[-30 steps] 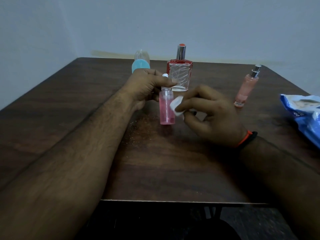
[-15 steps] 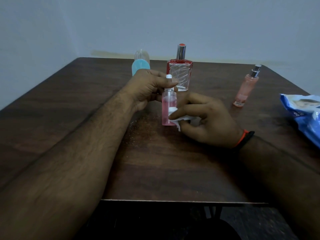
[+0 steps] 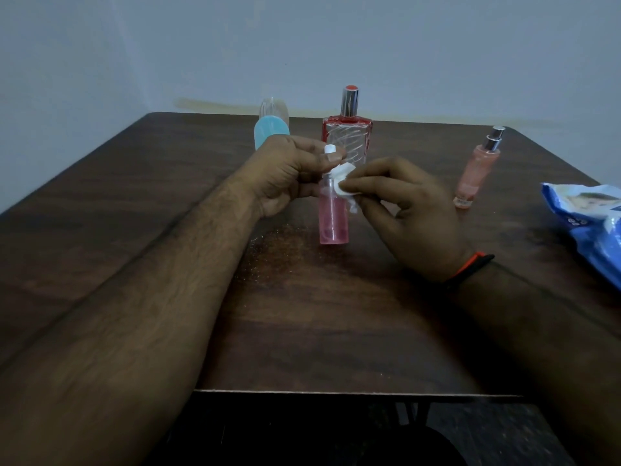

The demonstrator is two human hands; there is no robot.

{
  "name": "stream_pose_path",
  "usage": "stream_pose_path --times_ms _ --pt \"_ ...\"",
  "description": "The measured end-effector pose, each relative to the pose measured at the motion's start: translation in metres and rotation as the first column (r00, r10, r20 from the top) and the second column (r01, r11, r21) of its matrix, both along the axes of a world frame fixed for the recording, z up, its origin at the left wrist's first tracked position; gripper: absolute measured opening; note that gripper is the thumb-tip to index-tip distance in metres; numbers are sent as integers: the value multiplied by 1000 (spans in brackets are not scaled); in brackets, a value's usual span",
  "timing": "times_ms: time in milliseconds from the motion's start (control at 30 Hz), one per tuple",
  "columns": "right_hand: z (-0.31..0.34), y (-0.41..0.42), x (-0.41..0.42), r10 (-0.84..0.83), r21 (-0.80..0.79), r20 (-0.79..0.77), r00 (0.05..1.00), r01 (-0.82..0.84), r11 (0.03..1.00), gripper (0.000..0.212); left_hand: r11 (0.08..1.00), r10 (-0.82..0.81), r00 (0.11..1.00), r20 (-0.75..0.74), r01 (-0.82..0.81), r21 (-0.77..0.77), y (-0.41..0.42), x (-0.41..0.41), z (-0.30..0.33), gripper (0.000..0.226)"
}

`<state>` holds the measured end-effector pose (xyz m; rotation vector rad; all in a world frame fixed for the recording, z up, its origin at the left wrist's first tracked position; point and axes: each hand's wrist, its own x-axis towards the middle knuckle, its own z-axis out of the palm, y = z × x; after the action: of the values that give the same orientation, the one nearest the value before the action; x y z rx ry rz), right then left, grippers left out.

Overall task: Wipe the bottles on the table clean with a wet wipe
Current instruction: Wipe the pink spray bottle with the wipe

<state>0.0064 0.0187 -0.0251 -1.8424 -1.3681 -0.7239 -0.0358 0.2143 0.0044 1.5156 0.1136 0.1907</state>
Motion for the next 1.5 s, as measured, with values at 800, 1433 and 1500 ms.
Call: stream_pose_path --times_ms 800,1433,1500 --pt "1 -6 -8 171 -167 -138 976 -193 967 12 980 -119 990 72 129 -153 -3 -5 -2 31" --pt "-3 2 1 24 -54 -20 1000 -25 998 22 922 -162 975 150 204 -330 -14 1 -5 22" --pt "-2 1 2 28 -55 -10 1000 -28 998 23 937 -138 981 138 174 -304 -14 3 -7 21"
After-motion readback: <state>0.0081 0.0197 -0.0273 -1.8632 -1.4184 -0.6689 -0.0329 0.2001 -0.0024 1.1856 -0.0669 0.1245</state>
